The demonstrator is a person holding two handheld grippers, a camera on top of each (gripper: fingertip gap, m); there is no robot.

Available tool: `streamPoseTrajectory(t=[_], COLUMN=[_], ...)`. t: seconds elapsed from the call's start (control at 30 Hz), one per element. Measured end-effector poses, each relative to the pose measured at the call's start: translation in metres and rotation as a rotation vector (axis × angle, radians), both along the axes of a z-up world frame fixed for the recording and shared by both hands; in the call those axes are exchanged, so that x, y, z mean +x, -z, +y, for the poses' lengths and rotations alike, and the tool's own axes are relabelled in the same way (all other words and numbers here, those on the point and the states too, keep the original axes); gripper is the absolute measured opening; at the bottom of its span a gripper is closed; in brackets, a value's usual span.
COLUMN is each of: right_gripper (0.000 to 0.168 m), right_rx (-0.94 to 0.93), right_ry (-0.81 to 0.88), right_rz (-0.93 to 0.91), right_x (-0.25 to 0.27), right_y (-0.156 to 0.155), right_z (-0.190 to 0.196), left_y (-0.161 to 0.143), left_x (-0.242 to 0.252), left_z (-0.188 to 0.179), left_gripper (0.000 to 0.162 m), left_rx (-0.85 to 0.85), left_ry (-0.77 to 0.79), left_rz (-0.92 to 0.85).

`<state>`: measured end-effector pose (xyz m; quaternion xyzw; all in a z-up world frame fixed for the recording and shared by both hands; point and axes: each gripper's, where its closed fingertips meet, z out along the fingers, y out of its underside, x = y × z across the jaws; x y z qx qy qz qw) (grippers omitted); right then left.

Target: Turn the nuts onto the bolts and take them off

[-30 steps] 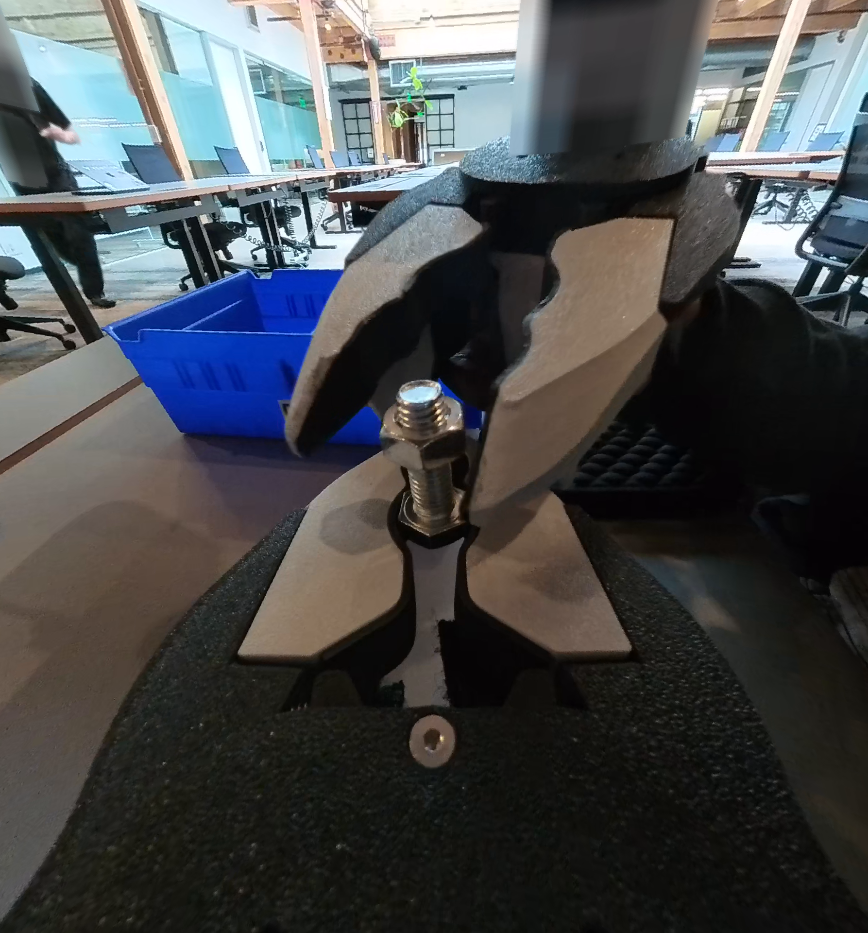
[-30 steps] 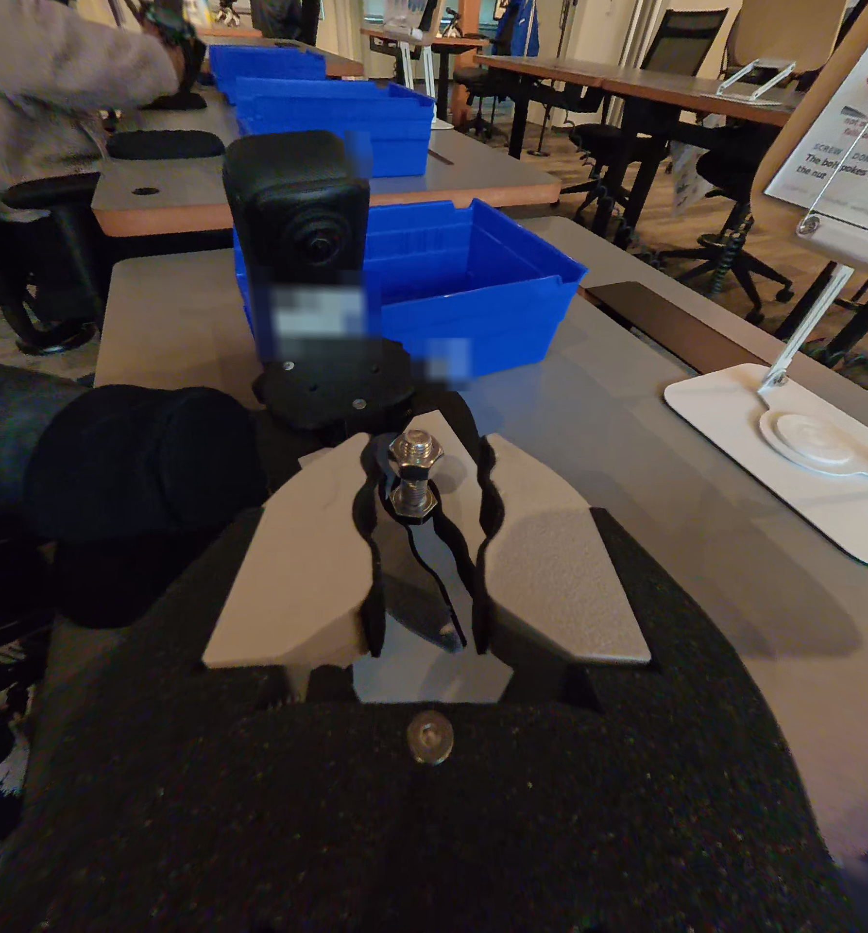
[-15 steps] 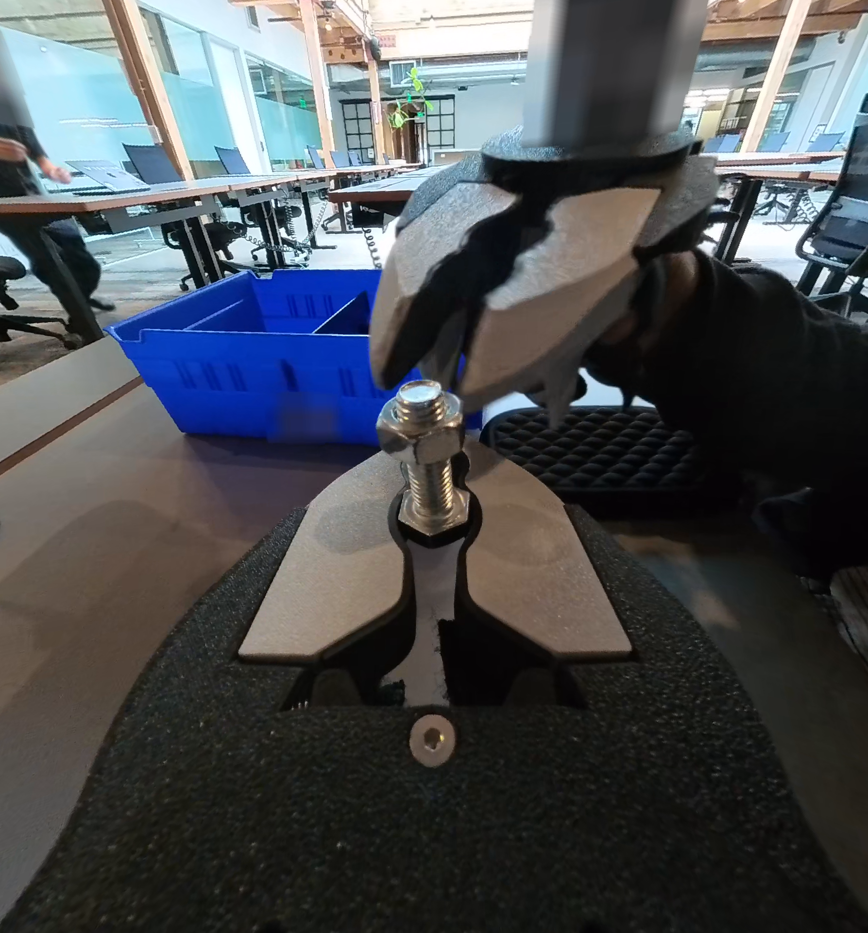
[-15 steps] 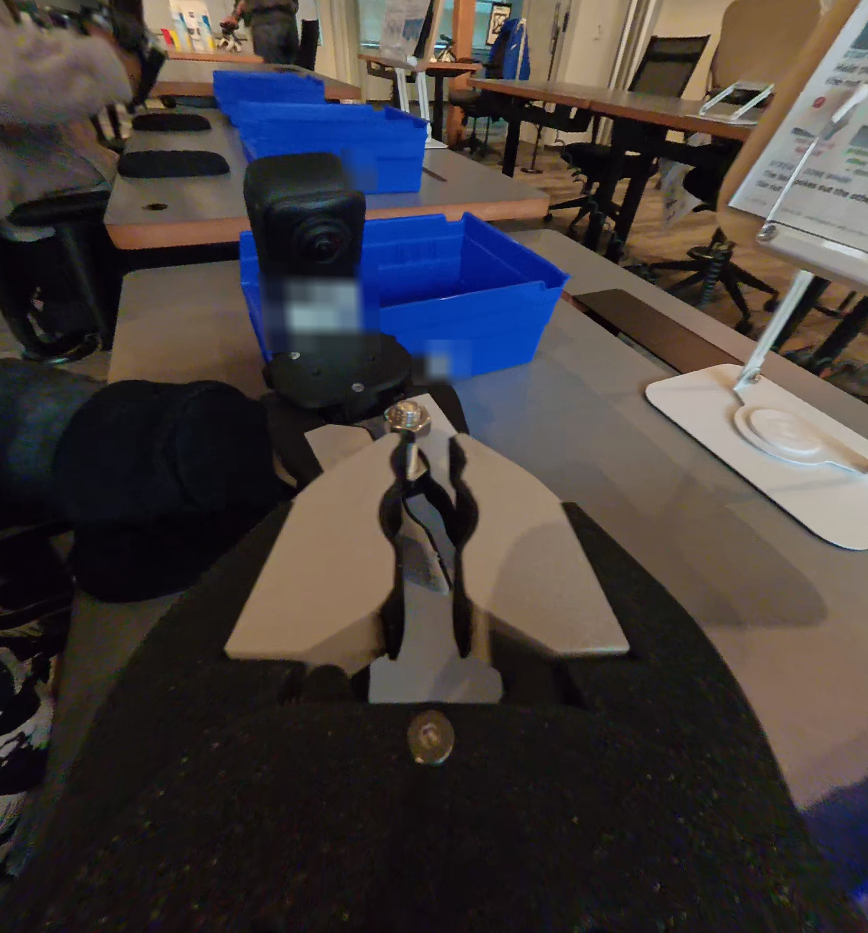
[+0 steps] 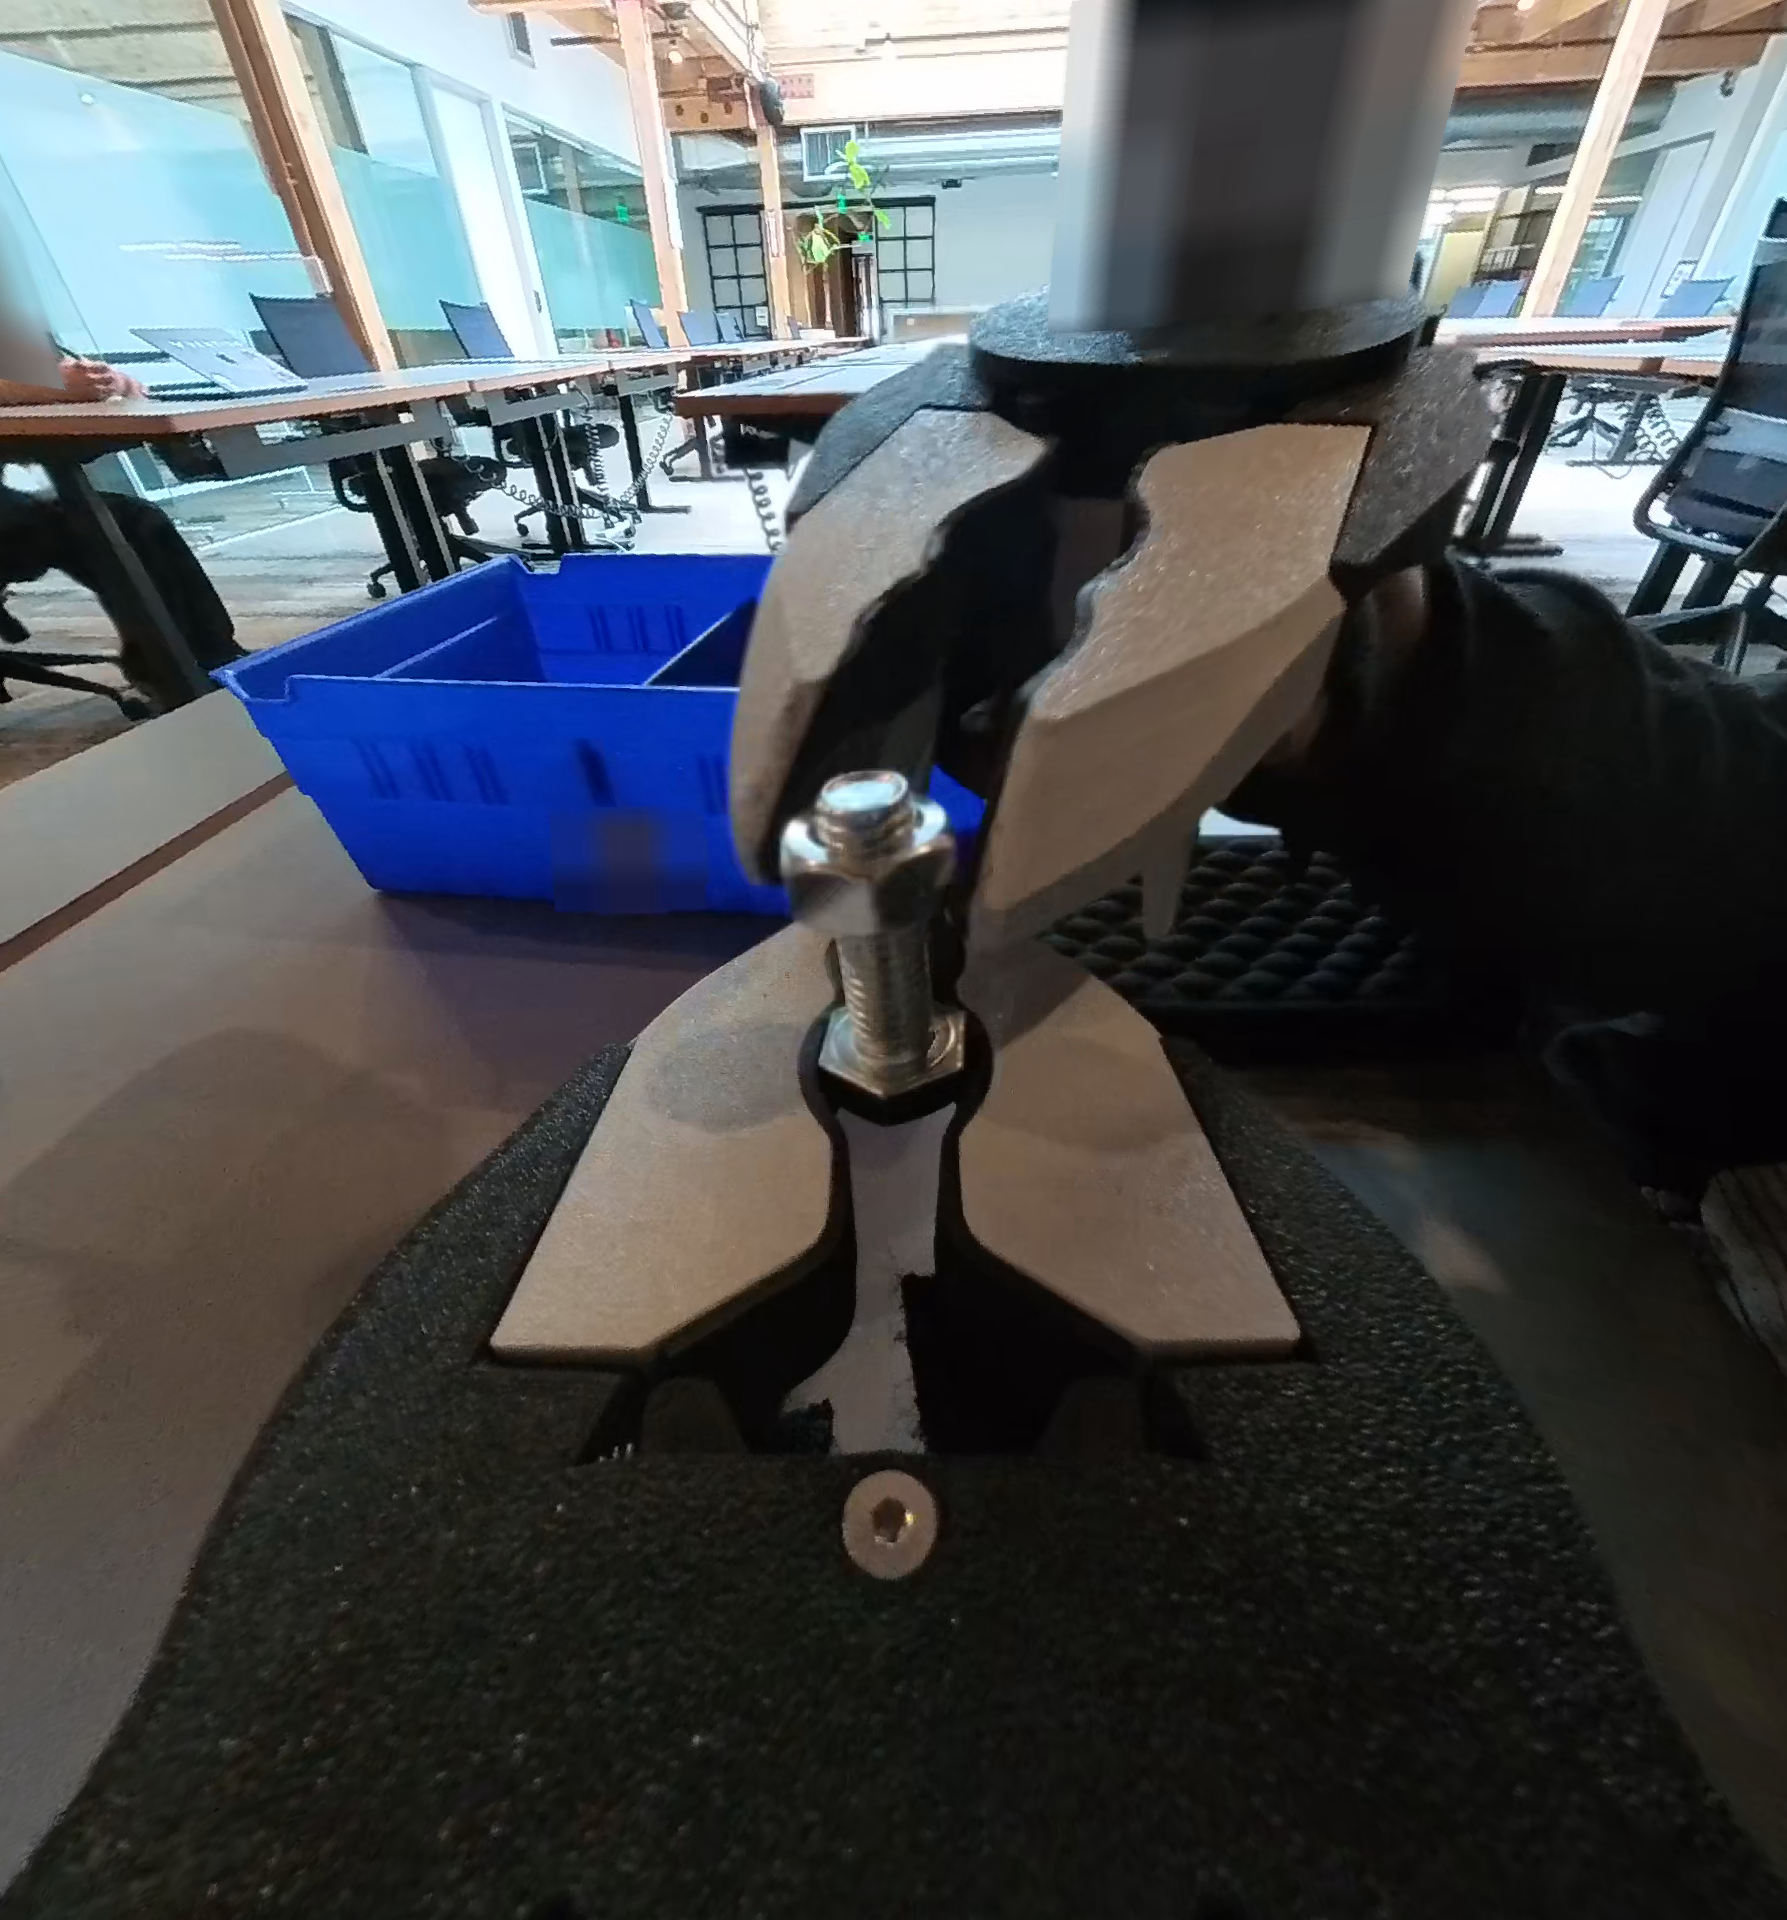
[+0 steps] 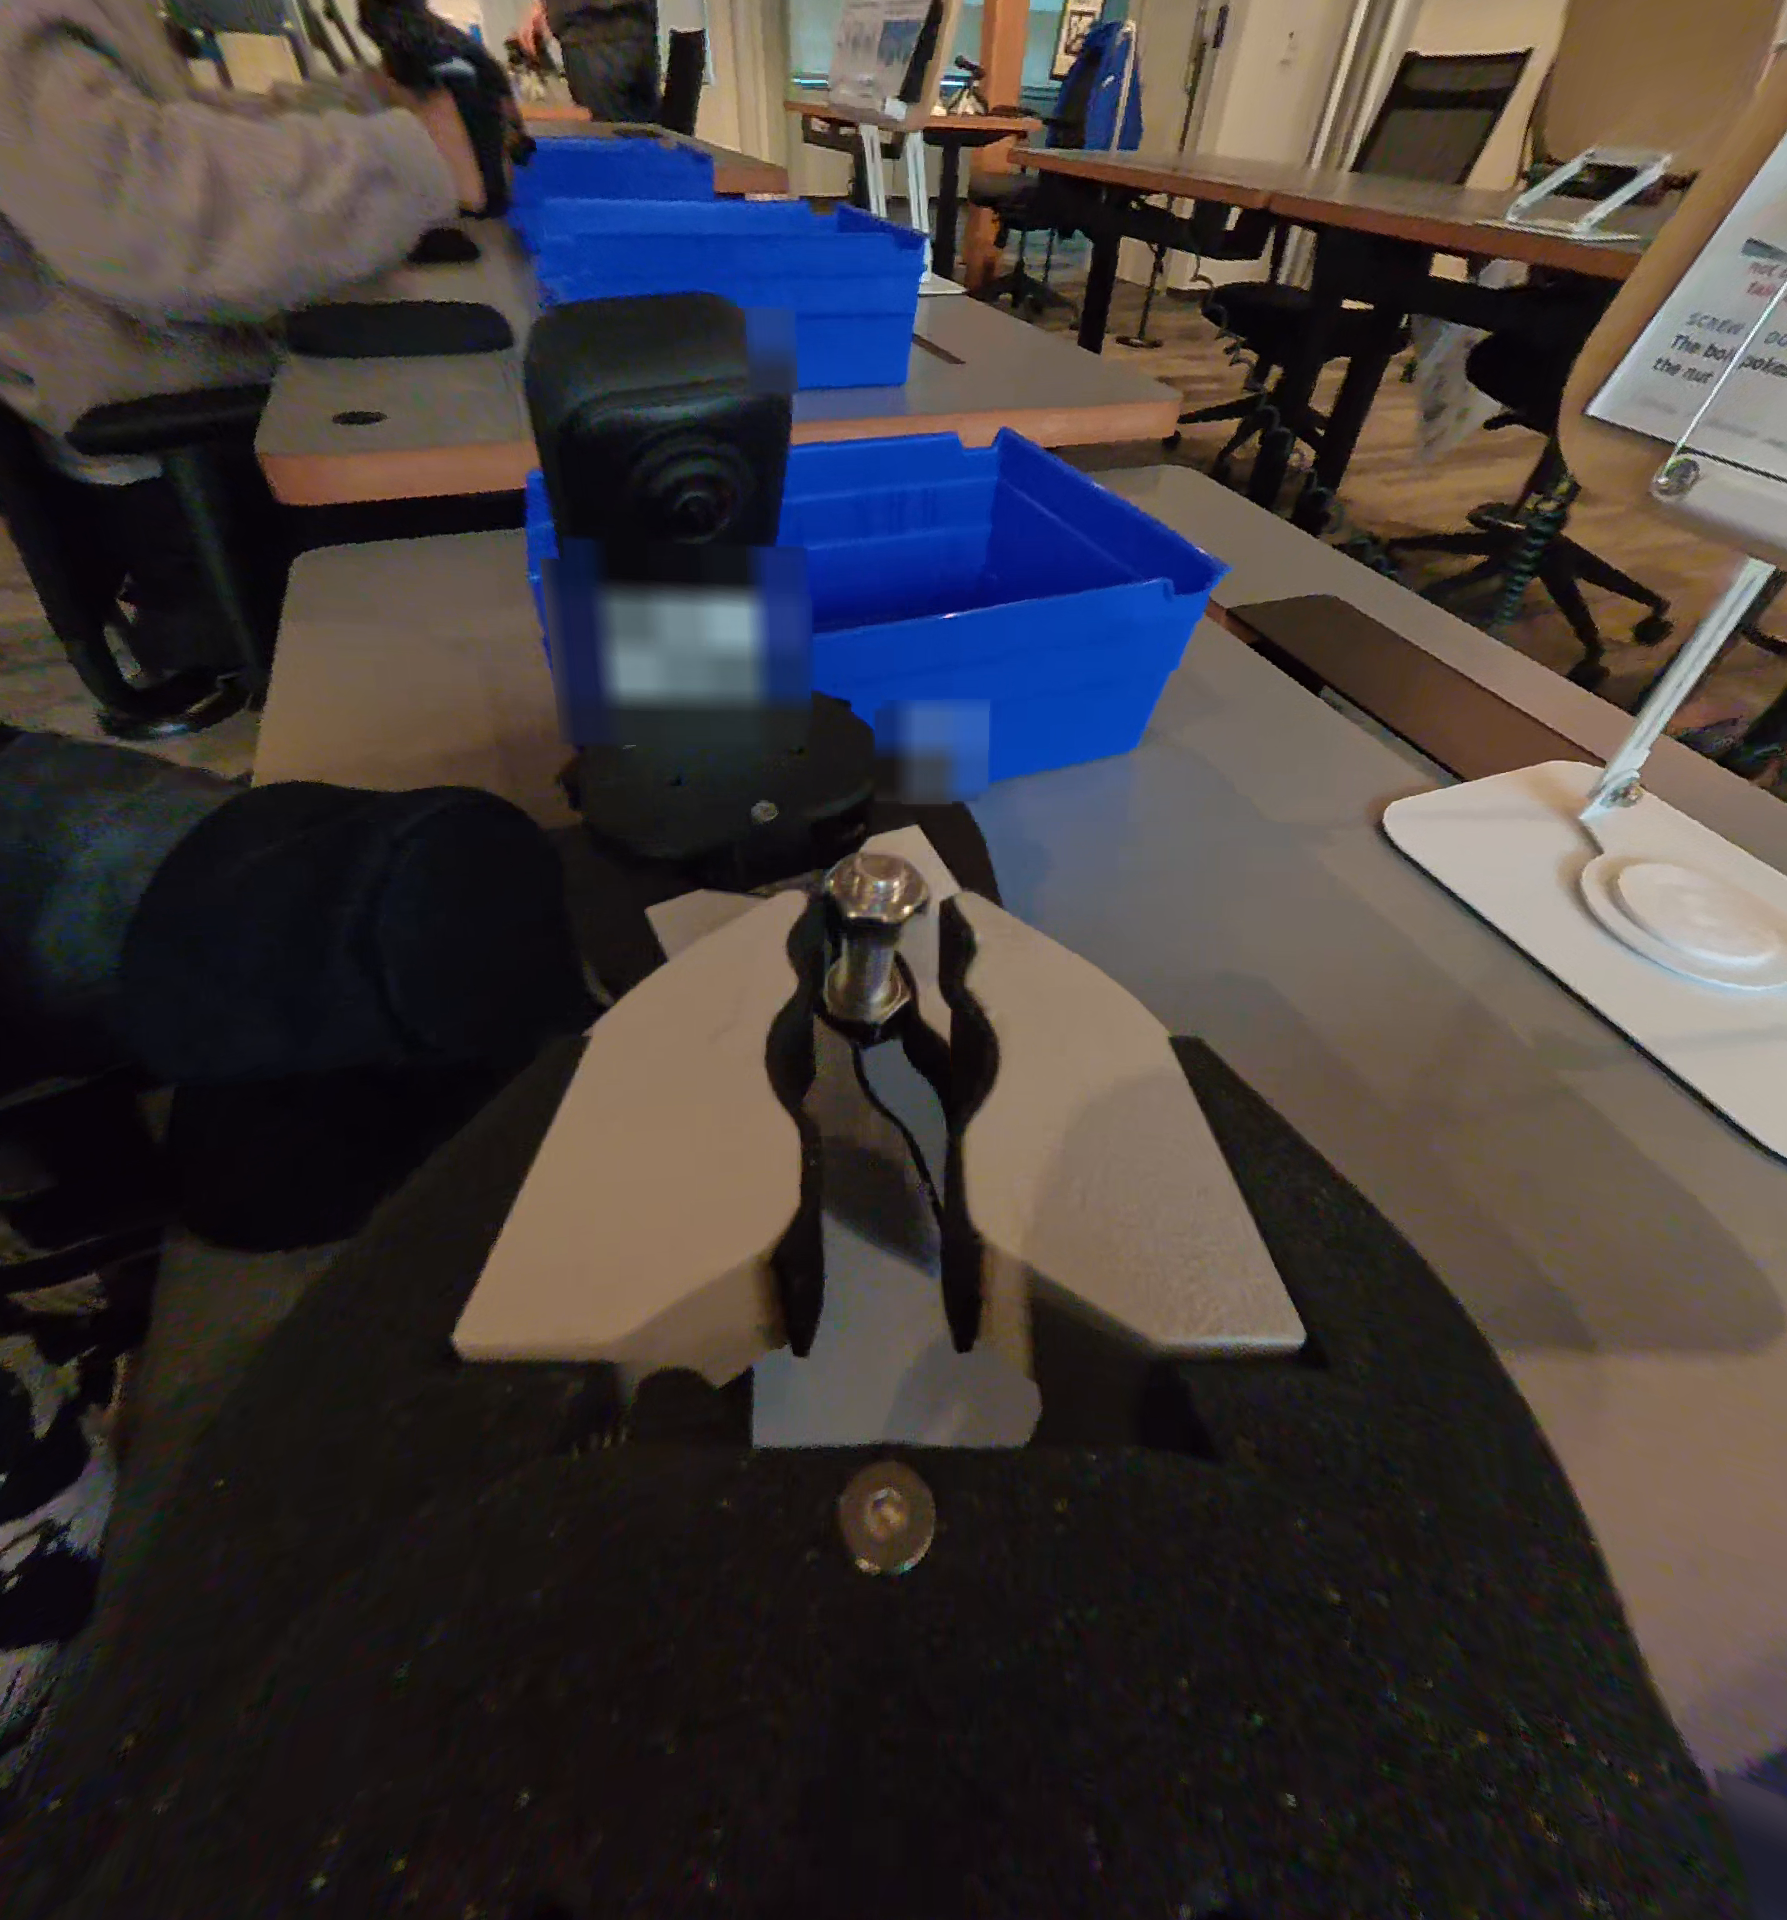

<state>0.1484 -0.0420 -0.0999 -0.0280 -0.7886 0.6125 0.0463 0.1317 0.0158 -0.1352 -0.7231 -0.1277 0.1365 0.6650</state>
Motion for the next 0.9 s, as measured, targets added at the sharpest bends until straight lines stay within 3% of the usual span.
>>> streamPoseTrajectory(t=[0.1,0.17,0.3,0.4,0.6,0.77,0.9], right_gripper=[0.003,0.003,0.015,0.035,0.037,0.029,0.001], right_rx=[-0.006,-0.050,-0.035,-0.006,-0.016,-0.007,-0.025], right_ry=[0.054,0.067,0.045,0.022,0.022,0.026,0.073], right_rz=[0.037,0.028,0.025,-0.002,-0.014,-0.008,0.037], right_x=[-0.008,-0.011,-0.006,-0.002,-0.002,-0.004,-0.011], right_y=[-0.004,-0.012,-0.009,-0.002,-0.001,-0.001,-0.007], right_z=[0.016,0.022,0.014,0.001,-0.015,-0.001,0.021], left_y=[-0.001,-0.001,0.000,0.000,0.000,-0.001,-0.002], left_x=[0.000,0.000,0.001,0.001,0.002,0.001,0.001], left_z=[0.000,0.000,0.000,0.000,0.001,0.000,-0.001], left_gripper=[0.012,0.012,0.012,0.012,0.012,0.012,0.012], left_rx=[0.004,0.001,-0.001,-0.001,-0.006,0.004,0.009], left_ry=[0.000,0.002,0.003,0.001,0.008,0.004,0.003], left_rz=[0.003,0.003,0.004,0.004,0.006,0.003,0.005])
